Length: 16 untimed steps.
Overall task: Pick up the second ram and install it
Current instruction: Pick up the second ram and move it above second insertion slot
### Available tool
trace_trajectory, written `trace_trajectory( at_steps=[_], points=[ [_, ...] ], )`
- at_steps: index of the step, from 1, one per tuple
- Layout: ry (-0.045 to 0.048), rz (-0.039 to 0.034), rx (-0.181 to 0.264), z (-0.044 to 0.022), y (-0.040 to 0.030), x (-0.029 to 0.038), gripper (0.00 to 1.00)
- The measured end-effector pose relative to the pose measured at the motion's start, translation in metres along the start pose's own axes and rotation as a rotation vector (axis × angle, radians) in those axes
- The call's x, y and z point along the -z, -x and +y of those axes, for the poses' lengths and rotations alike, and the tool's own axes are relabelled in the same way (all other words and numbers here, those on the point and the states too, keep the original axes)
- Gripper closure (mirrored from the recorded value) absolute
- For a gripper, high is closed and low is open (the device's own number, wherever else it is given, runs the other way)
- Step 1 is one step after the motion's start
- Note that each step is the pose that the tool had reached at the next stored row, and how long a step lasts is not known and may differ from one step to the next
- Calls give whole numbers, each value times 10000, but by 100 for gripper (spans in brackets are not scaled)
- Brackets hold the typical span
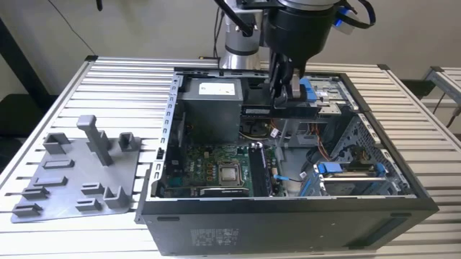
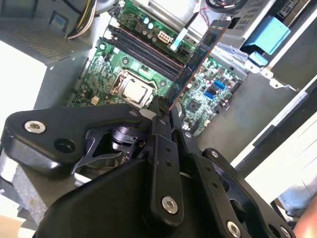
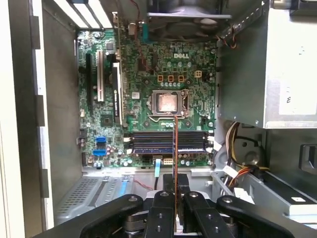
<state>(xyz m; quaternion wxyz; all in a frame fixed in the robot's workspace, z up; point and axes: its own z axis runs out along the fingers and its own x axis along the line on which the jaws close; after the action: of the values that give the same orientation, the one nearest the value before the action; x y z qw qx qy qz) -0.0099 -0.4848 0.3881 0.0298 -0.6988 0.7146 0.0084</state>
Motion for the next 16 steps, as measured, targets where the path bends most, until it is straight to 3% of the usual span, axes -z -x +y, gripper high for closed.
trace_trajectory(
  at_steps=[12, 16],
  points=[
    [1, -2, -1, -17, 360, -56, 86],
    [10, -6, 167, -18, 384, -68, 86]
  ],
)
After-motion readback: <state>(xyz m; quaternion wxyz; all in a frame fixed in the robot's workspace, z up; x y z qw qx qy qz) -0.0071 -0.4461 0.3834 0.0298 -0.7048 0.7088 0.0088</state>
